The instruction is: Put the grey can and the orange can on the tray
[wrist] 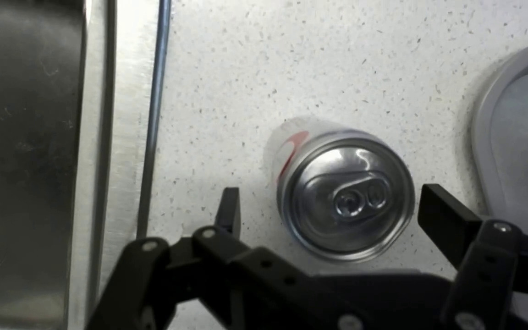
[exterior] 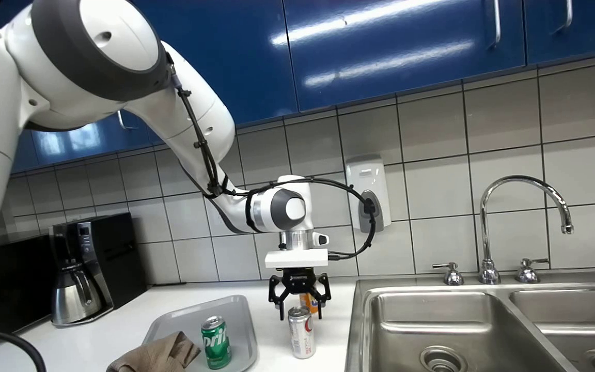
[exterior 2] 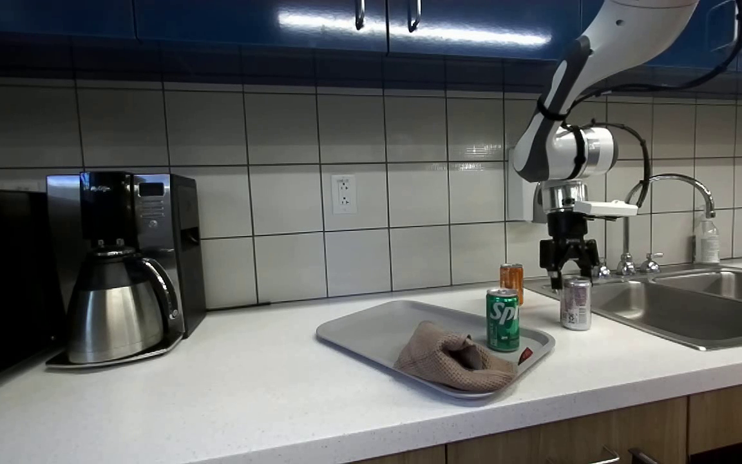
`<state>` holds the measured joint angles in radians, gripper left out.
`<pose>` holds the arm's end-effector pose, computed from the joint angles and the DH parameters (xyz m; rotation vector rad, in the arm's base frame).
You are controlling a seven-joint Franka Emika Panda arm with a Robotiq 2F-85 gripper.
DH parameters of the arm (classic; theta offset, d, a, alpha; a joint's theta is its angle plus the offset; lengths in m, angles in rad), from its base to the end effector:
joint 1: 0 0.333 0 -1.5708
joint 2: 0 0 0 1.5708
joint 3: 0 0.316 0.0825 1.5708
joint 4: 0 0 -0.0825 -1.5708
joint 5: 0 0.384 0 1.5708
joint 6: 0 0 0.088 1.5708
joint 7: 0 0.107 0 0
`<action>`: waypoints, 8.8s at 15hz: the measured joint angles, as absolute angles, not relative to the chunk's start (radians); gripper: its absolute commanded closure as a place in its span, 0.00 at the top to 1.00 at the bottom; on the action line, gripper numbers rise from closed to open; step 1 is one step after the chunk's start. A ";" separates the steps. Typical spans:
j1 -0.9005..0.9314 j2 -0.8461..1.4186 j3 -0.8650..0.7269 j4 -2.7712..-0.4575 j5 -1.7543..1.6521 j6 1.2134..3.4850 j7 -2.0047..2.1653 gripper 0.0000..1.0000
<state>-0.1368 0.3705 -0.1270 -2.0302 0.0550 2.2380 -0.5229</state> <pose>0.5618 -0.1488 0.2518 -3.0580 -0.3478 0.2300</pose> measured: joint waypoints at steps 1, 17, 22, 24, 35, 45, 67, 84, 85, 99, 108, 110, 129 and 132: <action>-0.138 0.370 -0.127 -2.036 0.055 2.239 -0.523 1.00; -0.141 0.370 -0.127 -2.073 0.011 2.261 -0.516 1.00; -0.141 0.370 -0.127 -2.074 -0.004 2.261 -0.514 1.00; -0.141 0.370 -0.127 -2.074 -0.007 2.261 -0.514 1.00; -0.148 0.371 -0.116 -2.079 0.008 2.216 -0.518 1.00; -0.156 0.371 -0.105 -2.079 0.012 2.201 -0.518 1.00; -0.155 0.371 -0.091 -2.128 -0.028 2.382 -0.509 1.00; -0.156 0.351 -0.090 -2.149 -0.037 2.396 -0.509 0.41; -0.156 0.351 -0.090 -2.149 -0.037 2.397 -0.509 0.41; -0.122 0.266 -0.069 -2.170 -0.073 2.408 -0.509 0.41; -0.084 0.225 -0.016 -2.166 -0.066 2.428 -0.509 0.41; -0.071 0.220 -0.004 -2.162 -0.066 2.428 -0.509 0.41; 0.068 0.367 0.088 -1.972 -0.088 2.304 -0.506 0.41; 0.088 0.381 0.100 -1.972 -0.092 2.304 -0.494 0.41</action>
<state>0.0878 0.3805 0.1004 -1.9721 -0.0920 2.3040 -0.4942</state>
